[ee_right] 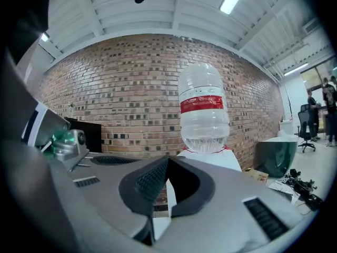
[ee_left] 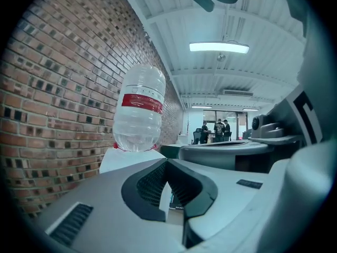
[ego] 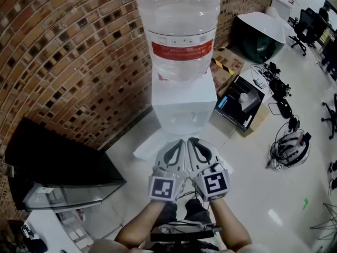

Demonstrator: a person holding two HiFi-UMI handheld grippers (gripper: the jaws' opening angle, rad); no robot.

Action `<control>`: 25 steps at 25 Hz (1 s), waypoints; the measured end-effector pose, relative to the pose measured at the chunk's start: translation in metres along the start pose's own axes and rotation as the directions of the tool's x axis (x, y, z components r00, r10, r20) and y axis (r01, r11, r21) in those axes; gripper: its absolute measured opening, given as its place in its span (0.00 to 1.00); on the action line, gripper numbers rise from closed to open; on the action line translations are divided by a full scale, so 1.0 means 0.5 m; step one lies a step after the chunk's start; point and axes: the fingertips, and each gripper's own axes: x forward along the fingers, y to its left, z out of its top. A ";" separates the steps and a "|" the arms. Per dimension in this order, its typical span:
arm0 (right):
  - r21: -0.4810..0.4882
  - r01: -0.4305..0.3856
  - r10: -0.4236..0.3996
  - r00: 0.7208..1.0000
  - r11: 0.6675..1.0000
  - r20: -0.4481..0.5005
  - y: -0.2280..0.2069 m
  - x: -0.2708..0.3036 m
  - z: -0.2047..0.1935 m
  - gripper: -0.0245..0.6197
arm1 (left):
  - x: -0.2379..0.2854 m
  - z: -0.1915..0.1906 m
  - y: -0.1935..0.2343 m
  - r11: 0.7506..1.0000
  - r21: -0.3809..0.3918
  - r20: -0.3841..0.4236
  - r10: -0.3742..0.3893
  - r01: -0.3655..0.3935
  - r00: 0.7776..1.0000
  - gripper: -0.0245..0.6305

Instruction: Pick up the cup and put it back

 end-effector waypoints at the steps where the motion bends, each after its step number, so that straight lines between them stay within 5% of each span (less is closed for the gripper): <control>1: -0.001 0.003 -0.003 1.000 1.000 -0.001 -0.011 0.010 -0.007 0.04 | 0.010 -0.007 0.003 1.000 0.003 0.000 0.003 -0.003 1.000 0.03; 10: -0.017 0.012 -0.012 1.000 1.000 0.009 -0.064 0.089 -0.134 0.04 | 0.073 -0.139 0.043 1.000 0.023 0.001 0.014 -0.014 1.000 0.03; 25: -0.038 0.029 -0.028 0.999 0.999 0.033 -0.134 0.252 -0.652 0.05 | 0.118 -0.668 0.145 0.998 0.044 0.035 0.038 -0.040 0.999 0.03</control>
